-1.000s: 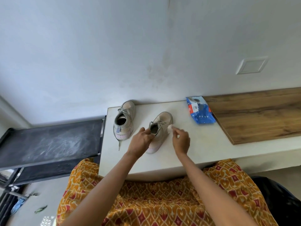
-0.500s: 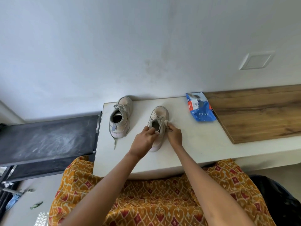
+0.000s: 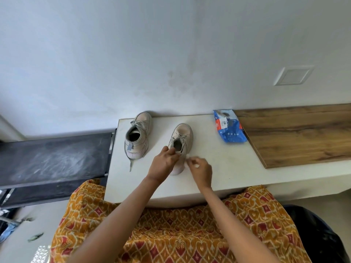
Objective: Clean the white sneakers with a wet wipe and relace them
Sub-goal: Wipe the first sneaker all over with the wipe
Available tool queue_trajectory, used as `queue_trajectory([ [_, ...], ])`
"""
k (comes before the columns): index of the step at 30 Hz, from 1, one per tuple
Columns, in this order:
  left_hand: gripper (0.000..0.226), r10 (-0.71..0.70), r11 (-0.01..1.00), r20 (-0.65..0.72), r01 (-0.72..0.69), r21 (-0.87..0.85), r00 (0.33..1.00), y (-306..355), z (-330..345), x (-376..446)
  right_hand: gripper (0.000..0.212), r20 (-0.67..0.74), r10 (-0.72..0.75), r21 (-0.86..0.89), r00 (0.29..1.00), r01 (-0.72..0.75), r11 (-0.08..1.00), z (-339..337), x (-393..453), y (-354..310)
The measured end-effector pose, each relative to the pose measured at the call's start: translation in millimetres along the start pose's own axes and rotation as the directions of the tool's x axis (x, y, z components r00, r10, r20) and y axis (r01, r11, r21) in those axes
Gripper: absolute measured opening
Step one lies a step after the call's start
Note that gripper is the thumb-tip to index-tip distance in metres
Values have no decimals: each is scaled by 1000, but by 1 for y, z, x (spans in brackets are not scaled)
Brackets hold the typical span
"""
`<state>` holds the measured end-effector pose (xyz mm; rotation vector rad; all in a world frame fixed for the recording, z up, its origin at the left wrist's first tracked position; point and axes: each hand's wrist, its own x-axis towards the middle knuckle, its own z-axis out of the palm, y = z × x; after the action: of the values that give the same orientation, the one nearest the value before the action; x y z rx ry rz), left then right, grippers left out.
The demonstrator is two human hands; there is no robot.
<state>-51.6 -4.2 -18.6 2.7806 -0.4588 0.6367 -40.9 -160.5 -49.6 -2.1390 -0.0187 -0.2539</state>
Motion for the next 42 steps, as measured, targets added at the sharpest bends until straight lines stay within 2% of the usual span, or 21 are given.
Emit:
queue_trajectory([
  [2, 21, -4, 1000, 6, 4, 3, 1000, -1, 0, 0, 16, -107, 73, 120, 992, -60, 991, -5, 22, -13],
  [3, 20, -13, 1000, 5, 13, -1, 1000, -1, 1, 0, 17, -114, 111, 153, 987, -93, 984, -4, 34, -19],
  [7, 20, -38, 998, 8, 39, -40, 999, 0, 2, 0, 21, 9, 163, 71, 987, -163, 984, 19, 56, -26],
  [10, 16, -38, 998, 1, 38, -49, 999, 2, 0, -1, 21, -33, 123, 50, 992, -121, 991, 27, 42, -30],
  [13, 12, -43, 998, -12, 42, -49, 999, 4, 0, -2, 20, -108, 80, 109, 991, -68, 992, 23, 13, -33],
  [15, 17, -55, 997, -34, 53, -55, 998, 7, -1, -3, 17, -90, 13, 119, 996, -2, 993, 19, -10, -27],
  [16, 13, -57, 997, -28, 55, -55, 998, 8, -2, -3, 15, -46, -27, 107, 999, 31, 994, 16, -19, -21],
  [18, 11, -34, 998, -9, 33, -50, 999, 5, -4, -2, 15, 14, -61, 87, 998, 59, 994, 13, -28, -8],
  [19, 13, -5, 999, 11, 6, -34, 1000, 2, -5, -1, 16, 1, -45, 86, 999, 45, 995, 11, -27, -5],
  [22, 14, 107, 994, 75, -109, 18, 991, -12, -14, -2, 20, -144, 78, 118, 986, -61, 991, 8, -8, -5],
  [24, 21, 163, 986, 84, -165, 21, 983, -22, -19, -7, 23, -161, 105, 96, 981, -90, 991, 7, 11, -10],
  [26, 32, 193, 980, 88, -196, 29, 977, -26, -23, -12, 24, -103, 131, 45, 986, -127, 991, 9, 36, -12],
  [29, 46, 174, 984, 78, -176, 19, 982, -16, -21, -13, 30, 130, 251, 98, 959, -264, 959, 9, 65, -24],
  [31, 46, 167, 986, 54, -167, -6, 984, -9, -19, -9, 28, 231, 185, 96, 955, -212, 972, 9, 70, -34],
  [34, 40, 236, 972, 8, -236, -10, 972, -1, -12, -5, 24, 244, 63, 66, 968, -82, 994, 14, 58, -38],
  [39, 21, 230, 973, -84, -230, 6, 969, 18, -1, -8, 23, 185, 66, 141, 980, -93, 986, 11, 37, -31],
  [42, 31, 231, 972, -90, -226, 64, 969, 19, -3, -7, 22, 293, 140, 153, 946, -190, 970, -3, 39, -18],
])
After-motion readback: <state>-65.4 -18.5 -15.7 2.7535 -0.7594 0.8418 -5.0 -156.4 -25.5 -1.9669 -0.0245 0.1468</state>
